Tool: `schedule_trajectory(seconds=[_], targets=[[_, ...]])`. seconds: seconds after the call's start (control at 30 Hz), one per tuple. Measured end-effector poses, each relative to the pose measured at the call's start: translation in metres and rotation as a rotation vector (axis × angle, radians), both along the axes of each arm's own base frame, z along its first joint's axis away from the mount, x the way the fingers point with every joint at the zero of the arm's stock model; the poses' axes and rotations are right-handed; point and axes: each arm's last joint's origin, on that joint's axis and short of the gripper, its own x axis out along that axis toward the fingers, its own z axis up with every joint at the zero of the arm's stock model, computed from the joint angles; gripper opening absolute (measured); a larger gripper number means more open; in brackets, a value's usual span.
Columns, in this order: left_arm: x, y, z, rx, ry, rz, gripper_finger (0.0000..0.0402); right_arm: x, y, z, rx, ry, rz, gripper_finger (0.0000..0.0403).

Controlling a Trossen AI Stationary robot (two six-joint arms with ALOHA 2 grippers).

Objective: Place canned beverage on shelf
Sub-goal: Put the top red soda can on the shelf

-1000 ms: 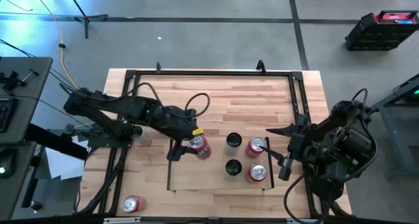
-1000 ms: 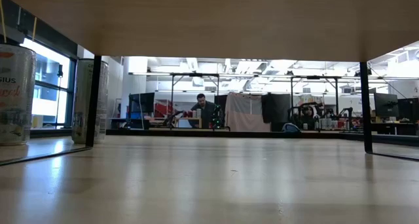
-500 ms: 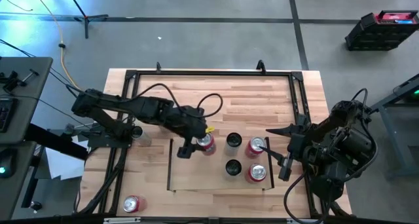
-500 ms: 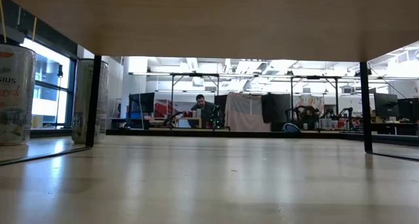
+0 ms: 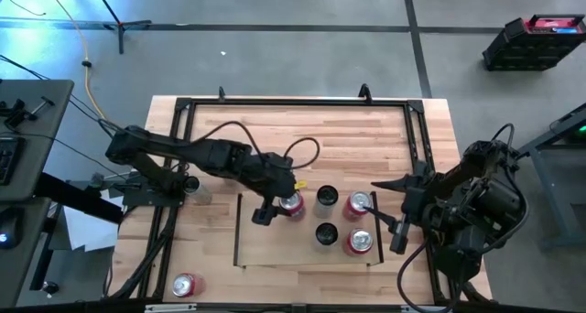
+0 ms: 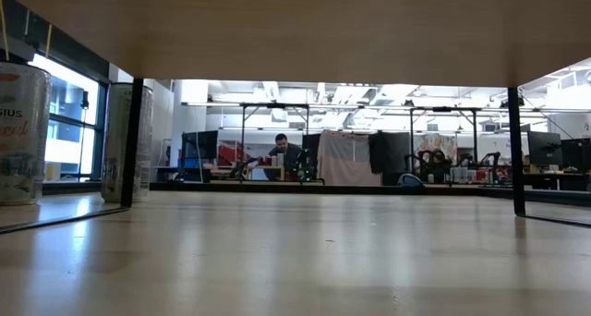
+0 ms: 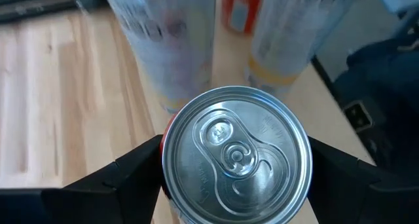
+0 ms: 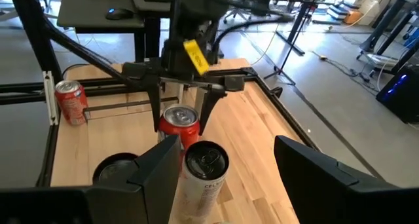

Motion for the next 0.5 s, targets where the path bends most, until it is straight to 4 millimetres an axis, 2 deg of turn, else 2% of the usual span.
schedule_trajectory(seconds=[0.1, 0.5], targets=[[0.0044, -0.0009, -0.0065, 0.006, 0.018, -0.002, 0.0289, 0.0002, 0.0006, -0.0001, 0.015, 0.007, 0.008, 0.0231], [0.0066, -0.0011, -0.0087, 0.012, 0.019, -0.007, 0.0289, 0.0001, 0.0008, -0.0004, 0.038, 0.006, 0.004, 0.0231]])
